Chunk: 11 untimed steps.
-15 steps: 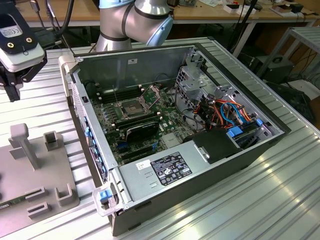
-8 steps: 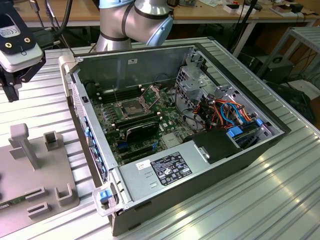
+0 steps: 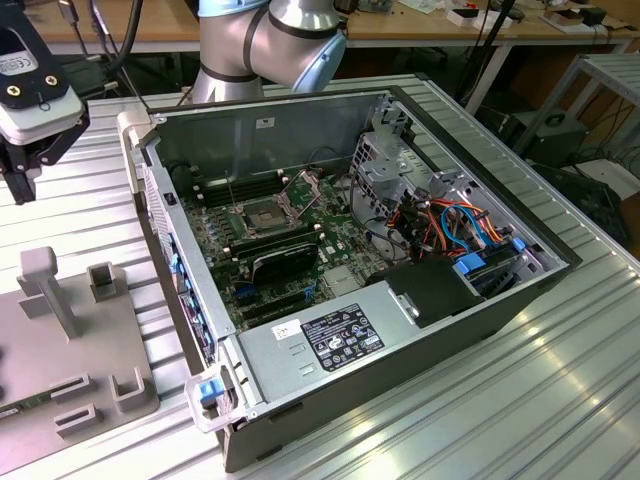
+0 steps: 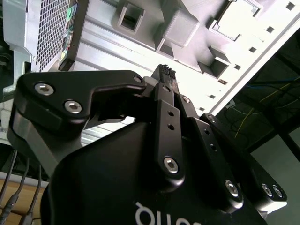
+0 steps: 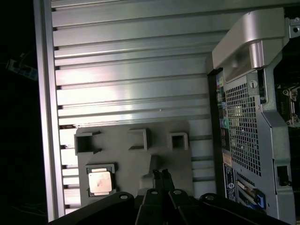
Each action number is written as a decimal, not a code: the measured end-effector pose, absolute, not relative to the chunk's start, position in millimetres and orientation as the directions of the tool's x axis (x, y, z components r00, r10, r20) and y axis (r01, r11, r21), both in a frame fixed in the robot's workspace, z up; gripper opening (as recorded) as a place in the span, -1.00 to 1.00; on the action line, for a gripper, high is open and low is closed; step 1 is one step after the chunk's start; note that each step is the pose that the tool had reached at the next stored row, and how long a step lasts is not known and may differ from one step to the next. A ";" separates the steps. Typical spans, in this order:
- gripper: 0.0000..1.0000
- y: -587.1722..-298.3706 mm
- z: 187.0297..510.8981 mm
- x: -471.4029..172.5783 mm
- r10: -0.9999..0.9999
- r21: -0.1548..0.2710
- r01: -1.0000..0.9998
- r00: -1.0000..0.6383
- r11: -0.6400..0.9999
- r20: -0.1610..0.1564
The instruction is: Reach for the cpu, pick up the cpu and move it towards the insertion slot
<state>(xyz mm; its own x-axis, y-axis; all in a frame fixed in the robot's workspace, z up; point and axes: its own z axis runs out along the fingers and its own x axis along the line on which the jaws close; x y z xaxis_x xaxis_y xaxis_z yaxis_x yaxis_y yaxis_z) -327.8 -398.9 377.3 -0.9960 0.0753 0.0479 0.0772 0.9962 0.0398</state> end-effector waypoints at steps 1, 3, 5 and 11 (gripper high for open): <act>-0.79 -398.8 377.3 -328.1 0.075 0.040 0.077 -0.996 0.996 0.048; -0.79 -398.8 377.3 -329.0 0.075 0.040 0.077 -0.996 0.996 0.048; -0.79 -398.8 377.3 -330.2 0.075 0.040 0.077 -0.996 0.996 0.048; -0.79 -398.9 377.3 -333.4 0.075 0.040 0.077 -0.996 0.996 0.048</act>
<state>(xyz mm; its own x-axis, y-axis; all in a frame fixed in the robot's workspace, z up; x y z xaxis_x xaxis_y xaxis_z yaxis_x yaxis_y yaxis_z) -333.4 -398.9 377.3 -0.9960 0.0753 0.0478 0.0772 0.9962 0.0398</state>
